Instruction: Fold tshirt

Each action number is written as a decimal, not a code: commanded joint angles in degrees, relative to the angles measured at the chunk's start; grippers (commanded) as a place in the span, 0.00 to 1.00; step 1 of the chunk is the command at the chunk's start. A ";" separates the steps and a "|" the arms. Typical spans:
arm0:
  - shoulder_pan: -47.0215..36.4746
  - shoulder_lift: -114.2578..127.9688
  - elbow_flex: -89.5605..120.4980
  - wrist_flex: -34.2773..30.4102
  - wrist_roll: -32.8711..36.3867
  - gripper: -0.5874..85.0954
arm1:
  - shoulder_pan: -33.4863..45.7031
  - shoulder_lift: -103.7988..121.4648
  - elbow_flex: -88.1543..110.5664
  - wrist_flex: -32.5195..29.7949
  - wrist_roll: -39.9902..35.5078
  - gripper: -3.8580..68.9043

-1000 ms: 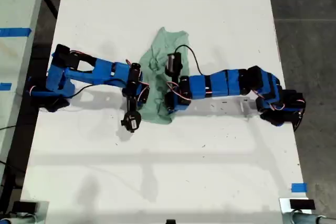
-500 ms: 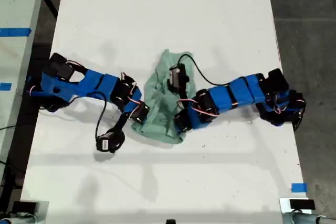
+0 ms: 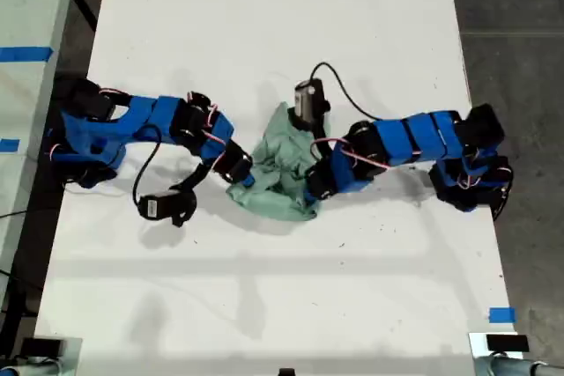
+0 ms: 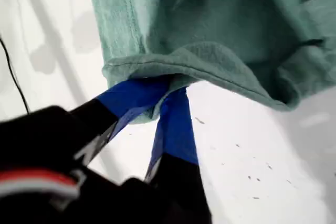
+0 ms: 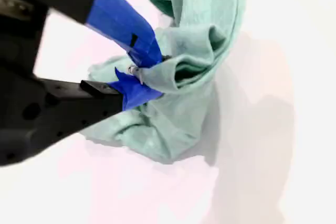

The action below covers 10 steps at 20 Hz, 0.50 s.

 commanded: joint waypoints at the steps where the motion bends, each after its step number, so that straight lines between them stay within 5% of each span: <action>1: -11.60 4.39 -3.16 0.70 10.37 0.01 | 9.67 10.99 7.12 1.41 -7.12 0.03; 6: -24.96 0.70 -2.90 -4.39 23.64 0.01 | 23.91 16.08 17.58 -0.62 -21.62 0.03; 10: -29.71 -12.22 -3.08 -13.80 26.98 0.01 | 31.64 16.70 32.26 -14.41 -28.56 0.03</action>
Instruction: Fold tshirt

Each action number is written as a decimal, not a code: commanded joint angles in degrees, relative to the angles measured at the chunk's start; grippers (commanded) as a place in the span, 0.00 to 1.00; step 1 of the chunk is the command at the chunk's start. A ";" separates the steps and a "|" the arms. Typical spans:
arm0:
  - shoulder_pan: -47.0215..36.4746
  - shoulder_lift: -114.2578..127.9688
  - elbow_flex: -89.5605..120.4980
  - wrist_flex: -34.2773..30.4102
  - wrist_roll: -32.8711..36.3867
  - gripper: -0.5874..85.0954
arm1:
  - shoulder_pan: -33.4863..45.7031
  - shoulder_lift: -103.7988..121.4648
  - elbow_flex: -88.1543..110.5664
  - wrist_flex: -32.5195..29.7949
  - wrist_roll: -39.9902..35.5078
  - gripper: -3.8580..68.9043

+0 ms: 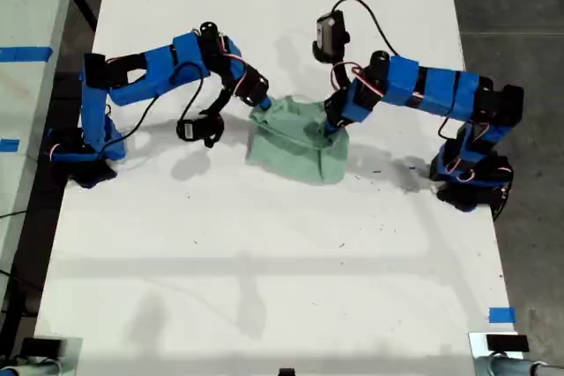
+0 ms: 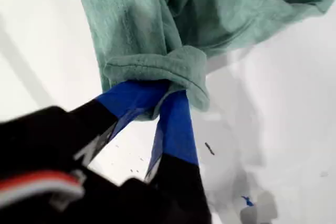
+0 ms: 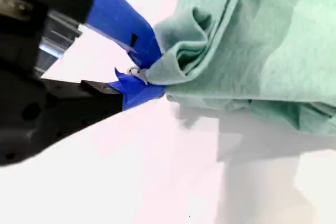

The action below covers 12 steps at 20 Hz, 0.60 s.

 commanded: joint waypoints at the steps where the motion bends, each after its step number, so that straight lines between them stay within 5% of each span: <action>1: -4.83 -8.35 -3.60 -5.98 0.35 0.01 | 5.54 3.87 9.32 -11.60 -3.78 0.02; 3: -8.09 -17.49 -6.42 -6.59 -2.55 0.01 | 8.96 1.14 16.79 -19.51 -3.34 0.07; 5: -9.84 -19.86 -6.94 -5.10 -4.57 0.06 | 11.78 -1.32 19.86 -22.32 -1.76 0.26; 9: -10.11 -5.54 -6.68 2.81 -4.75 0.26 | 13.36 6.94 14.94 -13.97 0.53 0.53; 12: -9.14 11.34 -5.10 8.53 -4.66 0.27 | 14.41 15.82 7.12 -1.05 4.22 0.49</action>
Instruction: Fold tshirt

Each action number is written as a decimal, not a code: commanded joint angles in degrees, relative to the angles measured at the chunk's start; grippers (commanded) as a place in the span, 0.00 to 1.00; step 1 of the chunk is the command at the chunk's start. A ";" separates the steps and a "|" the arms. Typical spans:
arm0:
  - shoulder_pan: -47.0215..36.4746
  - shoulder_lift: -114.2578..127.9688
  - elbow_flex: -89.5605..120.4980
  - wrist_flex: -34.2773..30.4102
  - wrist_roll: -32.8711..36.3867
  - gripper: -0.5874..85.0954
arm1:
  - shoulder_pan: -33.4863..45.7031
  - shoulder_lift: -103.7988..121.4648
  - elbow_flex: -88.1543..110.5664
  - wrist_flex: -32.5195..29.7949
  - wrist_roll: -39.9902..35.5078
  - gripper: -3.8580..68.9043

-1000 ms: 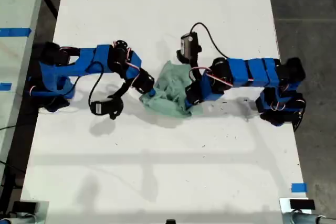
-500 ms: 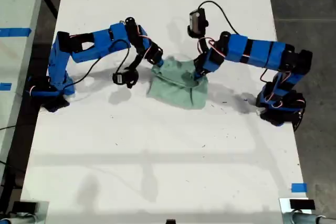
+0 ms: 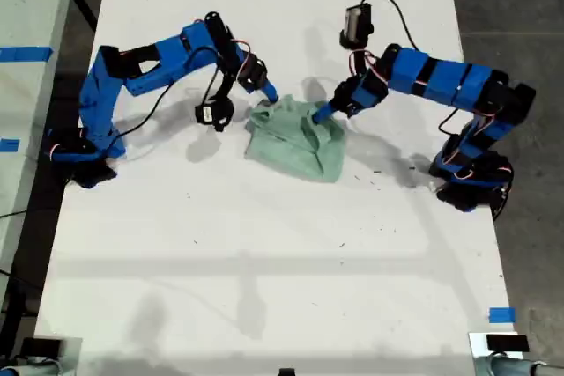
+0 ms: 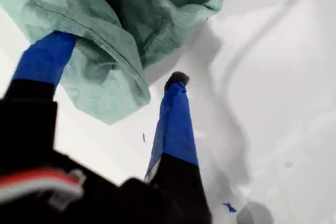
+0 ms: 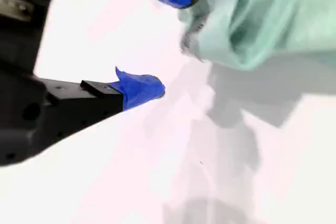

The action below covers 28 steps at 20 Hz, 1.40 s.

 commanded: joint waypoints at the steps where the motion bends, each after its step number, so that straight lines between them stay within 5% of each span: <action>1: 0.44 19.25 0.18 6.59 -0.79 0.24 | 1.23 11.87 -8.35 10.99 4.48 0.48; 4: 3.25 30.85 8.17 12.57 -5.01 0.14 | -0.70 26.72 -3.25 15.82 13.80 0.43; 6: 5.98 39.99 21.62 10.72 -9.14 0.10 | -2.99 38.94 5.10 16.17 20.92 0.38; 10: 12.74 69.61 68.64 -11.60 -19.69 0.02 | -14.15 60.73 22.59 12.30 36.04 0.31; 14: 18.54 103.36 106.88 -21.53 -34.37 0.01 | -25.75 74.97 43.24 3.43 47.55 0.22; 18: 18.81 134.38 127.88 -10.28 -41.13 0.01 | -29.44 90.97 61.61 1.58 53.61 0.16; 24: 15.38 134.12 130.43 1.32 -40.96 0.12 | -27.86 93.16 71.89 -5.19 47.37 0.15; 27: 15.64 134.12 130.43 1.32 -41.22 0.12 | -27.51 93.25 71.72 -4.83 14.06 0.15; 28: 15.64 134.12 130.43 1.32 -41.22 0.12 | -27.69 93.25 71.46 -3.96 13.71 0.13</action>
